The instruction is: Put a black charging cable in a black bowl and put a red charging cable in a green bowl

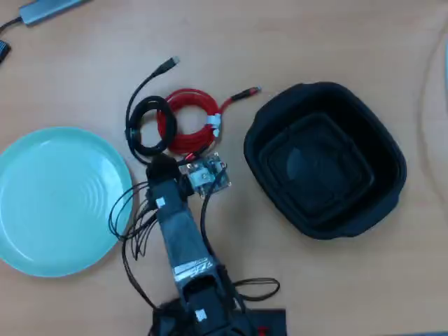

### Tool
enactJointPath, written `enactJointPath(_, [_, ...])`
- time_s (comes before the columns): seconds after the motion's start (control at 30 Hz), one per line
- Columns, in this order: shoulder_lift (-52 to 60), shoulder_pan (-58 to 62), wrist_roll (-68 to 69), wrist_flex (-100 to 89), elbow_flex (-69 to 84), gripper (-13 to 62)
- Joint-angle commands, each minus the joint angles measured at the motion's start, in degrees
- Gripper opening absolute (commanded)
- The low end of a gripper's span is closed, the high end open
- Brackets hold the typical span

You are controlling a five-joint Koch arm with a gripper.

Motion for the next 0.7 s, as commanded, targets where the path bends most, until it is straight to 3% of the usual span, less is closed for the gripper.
enactJointPath(0.0, [0.5,-1.3,3.8,0.4,-5.0,43.0])
enactJointPath(0.3, [-5.5,-5.7,21.0,4.0,-12.4,42.8])
enactJointPath(0.67, [-18.5,-13.1,28.0,4.2,-25.0,42.9])
